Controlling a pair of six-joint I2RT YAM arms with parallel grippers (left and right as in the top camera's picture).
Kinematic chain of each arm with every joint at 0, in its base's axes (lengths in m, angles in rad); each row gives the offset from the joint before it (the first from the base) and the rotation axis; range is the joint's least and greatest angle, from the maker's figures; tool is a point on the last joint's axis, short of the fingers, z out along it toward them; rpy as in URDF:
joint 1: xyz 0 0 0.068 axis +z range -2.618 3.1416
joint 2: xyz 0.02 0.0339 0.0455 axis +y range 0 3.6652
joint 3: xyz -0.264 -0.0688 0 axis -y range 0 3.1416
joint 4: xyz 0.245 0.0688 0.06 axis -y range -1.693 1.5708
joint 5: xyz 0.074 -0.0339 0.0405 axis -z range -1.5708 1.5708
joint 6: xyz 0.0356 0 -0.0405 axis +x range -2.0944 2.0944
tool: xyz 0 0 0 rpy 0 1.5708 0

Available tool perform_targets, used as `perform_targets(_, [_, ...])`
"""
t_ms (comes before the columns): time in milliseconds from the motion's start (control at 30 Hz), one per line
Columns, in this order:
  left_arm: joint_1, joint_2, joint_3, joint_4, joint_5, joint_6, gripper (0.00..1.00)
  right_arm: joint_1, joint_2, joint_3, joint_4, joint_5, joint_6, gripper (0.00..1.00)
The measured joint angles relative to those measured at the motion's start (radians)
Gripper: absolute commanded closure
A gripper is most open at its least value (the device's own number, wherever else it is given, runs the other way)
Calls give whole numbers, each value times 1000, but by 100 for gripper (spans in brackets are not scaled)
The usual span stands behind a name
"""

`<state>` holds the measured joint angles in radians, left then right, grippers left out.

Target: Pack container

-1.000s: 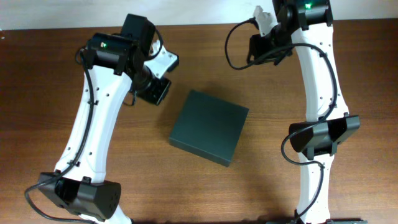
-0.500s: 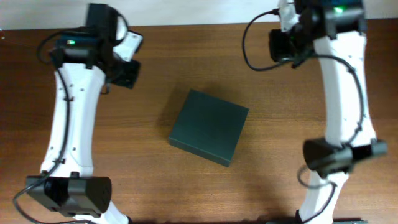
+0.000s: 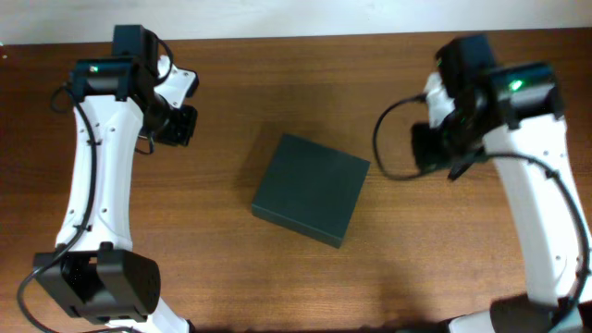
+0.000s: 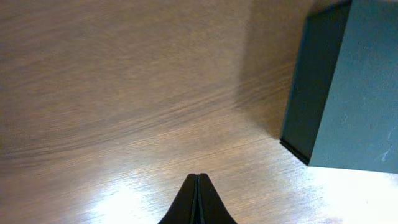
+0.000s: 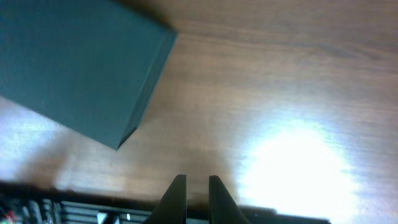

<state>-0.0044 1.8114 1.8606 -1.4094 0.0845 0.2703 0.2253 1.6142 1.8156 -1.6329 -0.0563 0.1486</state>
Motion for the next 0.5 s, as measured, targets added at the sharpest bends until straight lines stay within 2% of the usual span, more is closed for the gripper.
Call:
perform_targets(167, [-24,0,-69,19,24,16,98,174,-61,-172,82,-4,27,88])
perform_targets(333, [-53,-12,-89,24,37,22,98,355,-67,-373,264,-27,69,88])
perform_targets(500, [-63,-42,-89,27,40,22,98,445,-67,-539,417,-97,96,88])
